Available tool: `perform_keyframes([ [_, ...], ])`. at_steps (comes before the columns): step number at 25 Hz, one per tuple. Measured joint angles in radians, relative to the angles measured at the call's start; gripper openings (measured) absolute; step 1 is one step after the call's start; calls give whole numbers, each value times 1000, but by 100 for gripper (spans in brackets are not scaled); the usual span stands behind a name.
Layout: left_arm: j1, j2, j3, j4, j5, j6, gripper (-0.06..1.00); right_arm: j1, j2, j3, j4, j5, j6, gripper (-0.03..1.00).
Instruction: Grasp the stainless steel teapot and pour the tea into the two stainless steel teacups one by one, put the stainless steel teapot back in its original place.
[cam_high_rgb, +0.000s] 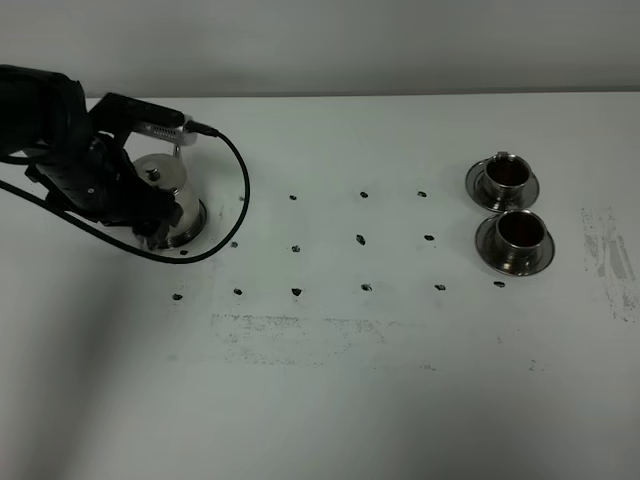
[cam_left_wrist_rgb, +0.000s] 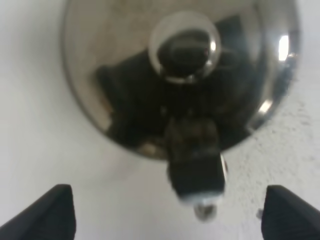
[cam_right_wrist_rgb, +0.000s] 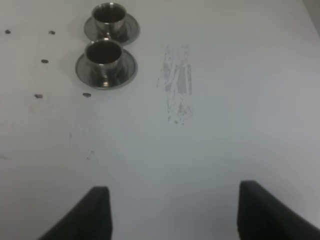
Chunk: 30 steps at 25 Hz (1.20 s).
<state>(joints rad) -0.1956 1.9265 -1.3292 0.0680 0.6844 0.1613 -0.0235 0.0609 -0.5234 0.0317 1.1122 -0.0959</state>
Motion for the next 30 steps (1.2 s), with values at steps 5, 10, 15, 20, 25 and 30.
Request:
perform_keyframes([
  [5, -14, -153, 0, 0, 62, 0, 73, 0, 0, 0, 0, 0, 0, 53],
  [10, -15, -286, 0, 2, 88, 0, 73, 0, 0, 0, 0, 0, 0, 53],
  [15, -15, -338, 0, 3, 110, 0, 73, 0, 0, 0, 0, 0, 0, 53],
  [20, -15, -374, 0, 7, 269, -52, 73, 0, 0, 0, 0, 0, 0, 53],
  [25, -10, -489, 0, 25, 443, -171, 73, 0, 0, 0, 0, 0, 0, 53],
  [30, 16, -611, 37, 48, 507, -222, 73, 0, 0, 0, 0, 0, 0, 53],
])
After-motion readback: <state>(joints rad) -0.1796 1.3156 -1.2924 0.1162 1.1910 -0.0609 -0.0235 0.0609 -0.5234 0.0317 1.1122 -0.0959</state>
